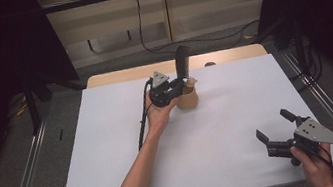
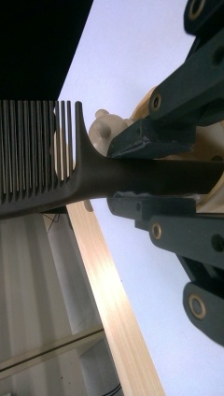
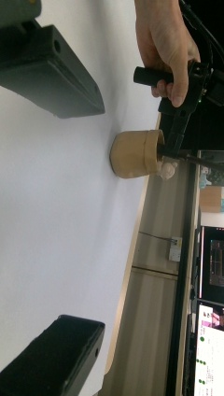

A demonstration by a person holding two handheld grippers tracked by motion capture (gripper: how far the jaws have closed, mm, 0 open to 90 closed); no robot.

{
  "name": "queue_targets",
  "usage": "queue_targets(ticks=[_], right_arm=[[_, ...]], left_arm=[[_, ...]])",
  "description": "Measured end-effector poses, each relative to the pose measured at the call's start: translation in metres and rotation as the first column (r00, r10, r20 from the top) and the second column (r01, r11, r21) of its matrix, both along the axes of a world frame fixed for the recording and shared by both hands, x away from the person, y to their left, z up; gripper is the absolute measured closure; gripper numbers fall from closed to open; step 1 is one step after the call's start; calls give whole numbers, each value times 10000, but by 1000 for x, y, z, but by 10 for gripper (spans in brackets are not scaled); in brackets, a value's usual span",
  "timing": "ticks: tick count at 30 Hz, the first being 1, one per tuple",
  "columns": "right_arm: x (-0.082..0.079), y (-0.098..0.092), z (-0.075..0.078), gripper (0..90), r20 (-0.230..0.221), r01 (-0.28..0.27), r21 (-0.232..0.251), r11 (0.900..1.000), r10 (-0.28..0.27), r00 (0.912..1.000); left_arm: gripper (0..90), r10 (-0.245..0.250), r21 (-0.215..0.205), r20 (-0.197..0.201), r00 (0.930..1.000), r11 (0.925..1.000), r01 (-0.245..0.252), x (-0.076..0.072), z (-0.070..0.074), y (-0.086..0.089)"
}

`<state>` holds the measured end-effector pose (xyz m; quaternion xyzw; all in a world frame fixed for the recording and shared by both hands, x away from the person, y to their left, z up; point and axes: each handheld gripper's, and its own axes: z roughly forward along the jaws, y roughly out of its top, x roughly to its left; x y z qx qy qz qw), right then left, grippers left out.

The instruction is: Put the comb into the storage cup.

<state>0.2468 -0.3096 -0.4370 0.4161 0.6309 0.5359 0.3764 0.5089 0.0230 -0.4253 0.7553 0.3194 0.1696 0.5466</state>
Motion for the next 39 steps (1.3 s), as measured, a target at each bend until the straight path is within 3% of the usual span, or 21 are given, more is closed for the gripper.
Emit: queue_targets(ticks=[6,15,21,23,28,32,35,39], right_arm=[[0,0,0,0,-13,-6,12,10000,6,10000],[0,0,0,0,-52,-59,44,10000,59,10000],[0,0,0,0,-27,-45,56,10000,45,10000],[1,0,0,0,-41,-35,32,10000,36,10000],[1,0,0,0,-34,-49,-13,10000,49,10000],[1,0,0,0,-24,-29,33,10000,29,10000],[0,0,0,0,2,-14,33,10000,14,10000],[0,0,0,0,10,-11,30,10000,11,10000]], left_arm=[[710,21,416,-144,9999,9991,-15,5,1,-3],[683,-106,655,-90,9999,9978,111,6,4,-7],[576,-34,425,-171,9998,9991,41,6,5,-3],[543,66,538,-64,10000,9985,-62,6,7,-1],[422,275,192,-165,9995,9994,-272,5,10,2],[336,262,221,-139,9996,9994,-258,3,11,1],[247,339,585,172,9993,9977,-349,1,13,0],[143,418,371,133,9990,9984,-422,0,15,1]])
